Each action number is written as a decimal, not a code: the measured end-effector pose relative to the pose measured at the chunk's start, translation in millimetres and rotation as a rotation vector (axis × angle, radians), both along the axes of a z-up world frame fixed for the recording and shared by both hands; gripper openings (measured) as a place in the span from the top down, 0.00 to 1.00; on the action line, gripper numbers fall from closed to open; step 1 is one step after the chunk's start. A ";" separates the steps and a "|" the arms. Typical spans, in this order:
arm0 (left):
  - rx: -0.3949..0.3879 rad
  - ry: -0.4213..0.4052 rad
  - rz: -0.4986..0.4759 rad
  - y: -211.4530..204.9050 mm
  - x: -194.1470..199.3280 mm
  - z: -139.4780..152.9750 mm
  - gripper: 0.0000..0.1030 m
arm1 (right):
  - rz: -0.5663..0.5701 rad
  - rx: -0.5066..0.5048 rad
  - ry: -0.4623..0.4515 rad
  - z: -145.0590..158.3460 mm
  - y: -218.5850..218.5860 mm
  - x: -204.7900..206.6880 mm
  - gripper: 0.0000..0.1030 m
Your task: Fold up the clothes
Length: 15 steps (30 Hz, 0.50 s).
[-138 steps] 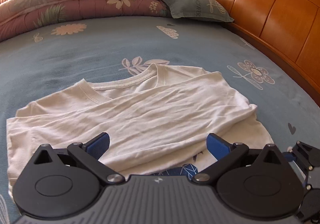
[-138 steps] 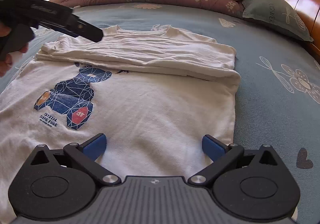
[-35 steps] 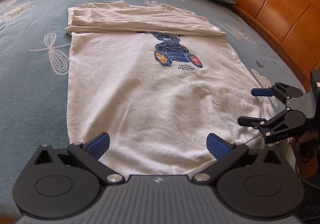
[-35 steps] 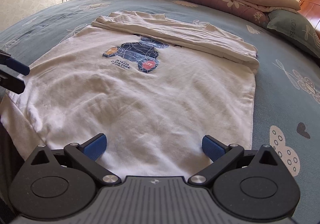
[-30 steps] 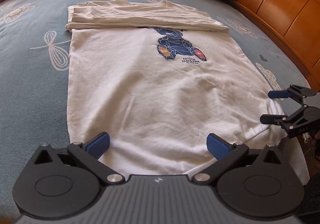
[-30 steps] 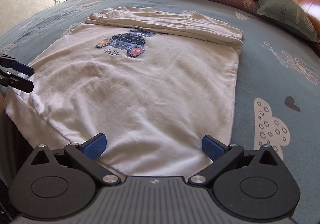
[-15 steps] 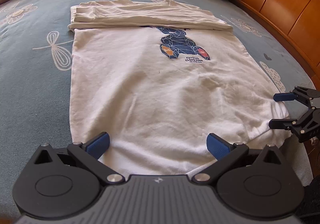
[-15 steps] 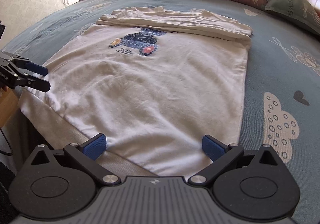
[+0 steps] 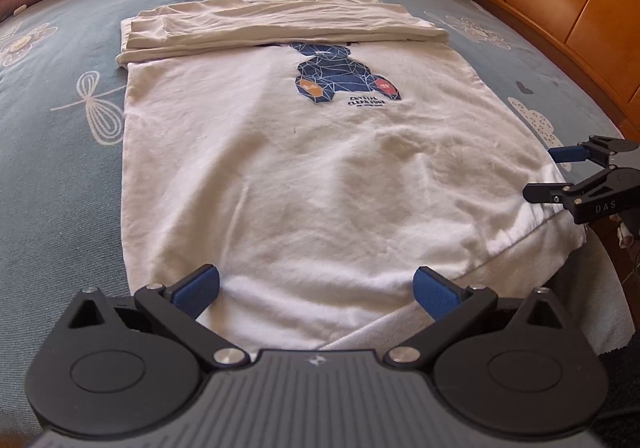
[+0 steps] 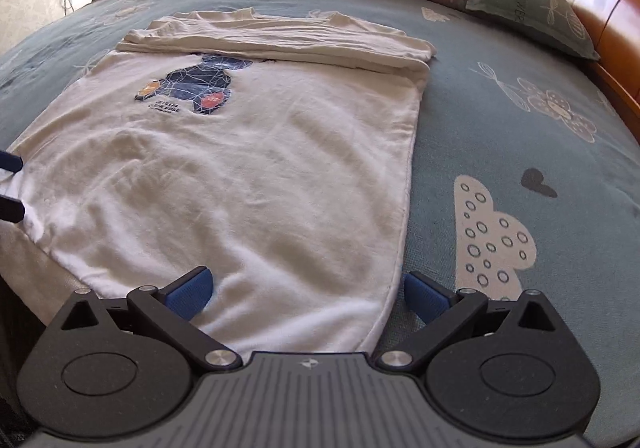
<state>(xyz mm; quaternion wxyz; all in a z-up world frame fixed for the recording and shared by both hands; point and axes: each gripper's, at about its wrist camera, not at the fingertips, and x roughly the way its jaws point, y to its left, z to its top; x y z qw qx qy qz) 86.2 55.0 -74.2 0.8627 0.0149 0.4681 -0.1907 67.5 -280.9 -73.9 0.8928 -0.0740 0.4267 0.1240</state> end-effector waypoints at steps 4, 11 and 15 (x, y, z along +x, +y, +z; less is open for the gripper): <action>-0.018 -0.019 0.019 12.0 13.8 14.6 0.01 | -0.001 -0.023 -0.025 4.5 1.9 -4.1 0.00; -0.135 -0.005 0.104 28.8 77.5 7.7 0.01 | 0.068 0.016 -0.078 20.2 23.1 1.5 0.00; -0.143 -0.028 0.156 43.2 91.3 -0.4 0.01 | 0.086 0.035 -0.051 14.1 30.2 3.7 0.00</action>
